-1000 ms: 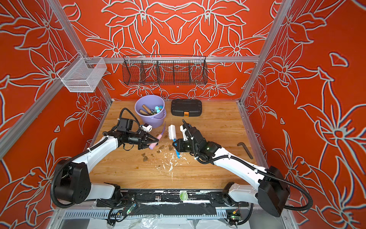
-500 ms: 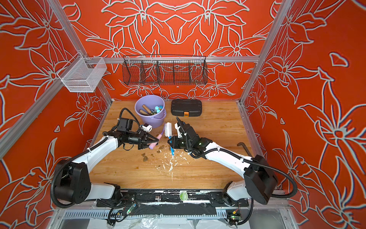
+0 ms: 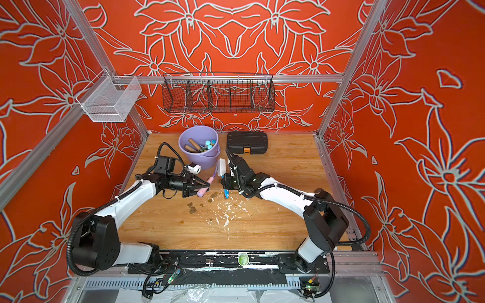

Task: Brush the soil off the hand trowel and place it into the bucket
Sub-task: Brush off the soil from the hand trowel.

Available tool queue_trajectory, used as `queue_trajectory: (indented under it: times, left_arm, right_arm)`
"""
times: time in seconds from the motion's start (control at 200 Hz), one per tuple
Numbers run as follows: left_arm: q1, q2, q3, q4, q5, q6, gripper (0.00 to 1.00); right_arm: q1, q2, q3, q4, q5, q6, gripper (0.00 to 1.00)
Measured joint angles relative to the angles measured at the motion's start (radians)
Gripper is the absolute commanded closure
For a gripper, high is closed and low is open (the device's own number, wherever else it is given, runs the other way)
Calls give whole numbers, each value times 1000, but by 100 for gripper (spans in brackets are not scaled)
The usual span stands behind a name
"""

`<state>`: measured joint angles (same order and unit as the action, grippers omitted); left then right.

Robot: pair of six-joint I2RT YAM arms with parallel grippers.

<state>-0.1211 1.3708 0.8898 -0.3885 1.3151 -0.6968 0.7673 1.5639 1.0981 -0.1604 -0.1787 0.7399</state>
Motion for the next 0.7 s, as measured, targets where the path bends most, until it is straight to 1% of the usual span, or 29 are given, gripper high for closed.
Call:
queue_trajectory:
  times: [0.19, 0.32, 0.545, 0.701]
  left_arm:
    - [4, -1, 0, 0, 0, 2, 100]
    - [4, -1, 0, 0, 0, 2, 100]
    - [4, -1, 0, 0, 0, 3, 100]
    - [4, -1, 0, 0, 0, 4, 100]
  right_arm:
    - [-2, -148, -87, -13, -10, 4, 100]
    - [1, -213, -134, 4, -32, 17, 100]
    - [19, -214, -142, 32, -71, 28, 100]
    - [35, -163, -131, 60, -79, 28, 100]
